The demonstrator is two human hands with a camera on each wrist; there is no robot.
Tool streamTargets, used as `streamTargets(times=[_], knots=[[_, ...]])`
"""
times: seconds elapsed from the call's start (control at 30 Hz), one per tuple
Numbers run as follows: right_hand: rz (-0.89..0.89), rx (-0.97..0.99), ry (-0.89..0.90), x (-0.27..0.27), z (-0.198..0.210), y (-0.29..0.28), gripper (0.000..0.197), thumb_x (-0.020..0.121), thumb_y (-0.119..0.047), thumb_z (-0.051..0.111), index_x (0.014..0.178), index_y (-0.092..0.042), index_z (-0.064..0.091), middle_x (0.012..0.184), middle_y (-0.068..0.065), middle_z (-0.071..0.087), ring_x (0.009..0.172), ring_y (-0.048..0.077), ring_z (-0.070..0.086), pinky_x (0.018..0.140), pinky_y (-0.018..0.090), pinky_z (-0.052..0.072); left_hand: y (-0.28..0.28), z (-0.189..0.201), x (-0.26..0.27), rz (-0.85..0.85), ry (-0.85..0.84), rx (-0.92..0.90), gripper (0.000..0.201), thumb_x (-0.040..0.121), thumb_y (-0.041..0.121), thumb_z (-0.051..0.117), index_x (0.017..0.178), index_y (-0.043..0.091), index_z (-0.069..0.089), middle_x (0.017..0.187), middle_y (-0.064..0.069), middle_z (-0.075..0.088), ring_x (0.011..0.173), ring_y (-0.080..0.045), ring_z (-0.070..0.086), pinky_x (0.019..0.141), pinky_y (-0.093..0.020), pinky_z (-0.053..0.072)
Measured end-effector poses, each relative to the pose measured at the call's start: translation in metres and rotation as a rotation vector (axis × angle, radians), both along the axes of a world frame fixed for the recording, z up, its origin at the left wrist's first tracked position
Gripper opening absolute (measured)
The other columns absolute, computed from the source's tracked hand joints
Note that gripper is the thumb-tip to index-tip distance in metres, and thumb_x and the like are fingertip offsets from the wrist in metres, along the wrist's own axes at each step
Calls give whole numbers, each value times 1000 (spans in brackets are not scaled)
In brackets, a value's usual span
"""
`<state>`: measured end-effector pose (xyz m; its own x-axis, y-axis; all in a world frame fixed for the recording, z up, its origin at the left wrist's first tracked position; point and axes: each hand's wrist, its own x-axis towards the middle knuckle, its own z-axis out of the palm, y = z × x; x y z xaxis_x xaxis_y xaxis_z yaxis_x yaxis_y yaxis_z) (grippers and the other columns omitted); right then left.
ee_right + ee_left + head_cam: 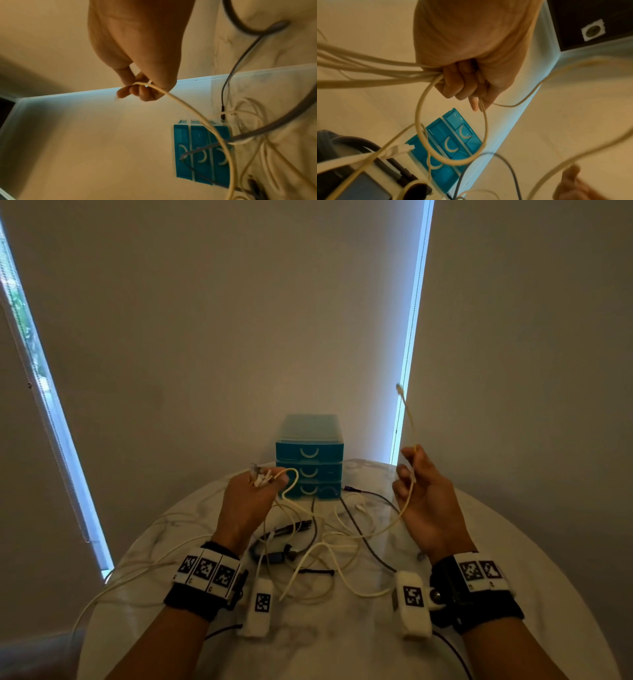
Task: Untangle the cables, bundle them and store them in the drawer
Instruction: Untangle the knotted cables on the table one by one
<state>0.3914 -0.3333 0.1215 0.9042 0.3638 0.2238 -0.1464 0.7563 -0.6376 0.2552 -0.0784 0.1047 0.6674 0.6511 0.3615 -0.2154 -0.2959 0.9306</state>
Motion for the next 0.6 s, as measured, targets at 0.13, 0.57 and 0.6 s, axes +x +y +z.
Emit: streamTargets(times=[0.13, 0.57, 0.6], knots=[[-350, 56, 331, 31, -2, -15, 16, 109, -4, 47, 116, -15, 56, 97, 4, 68, 64, 11, 56, 50, 23, 46, 21, 10, -7, 198, -227, -257, 6, 94, 23, 80, 91, 29, 81, 64, 12, 64, 62, -11, 53, 59, -30, 43], [-25, -695, -823, -40, 98, 141, 17, 98, -33, 77, 114, -31, 81, 152, -5, 62, 141, 8, 55, 117, 28, 43, 40, 20, -16, 443, -572, -410, 41, 88, 13, 85, 118, 14, 57, 102, -4, 63, 82, -14, 59, 73, -25, 54], [-93, -700, -858, -42, 100, 142, 16, 98, -38, 77, 111, -32, 81, 149, -10, 65, 138, 4, 57, 119, 29, 43, 40, 21, -19, 469, -607, -397, 40, 88, 13, 84, 116, 14, 55, 101, -3, 62, 81, -12, 59, 73, -23, 54]])
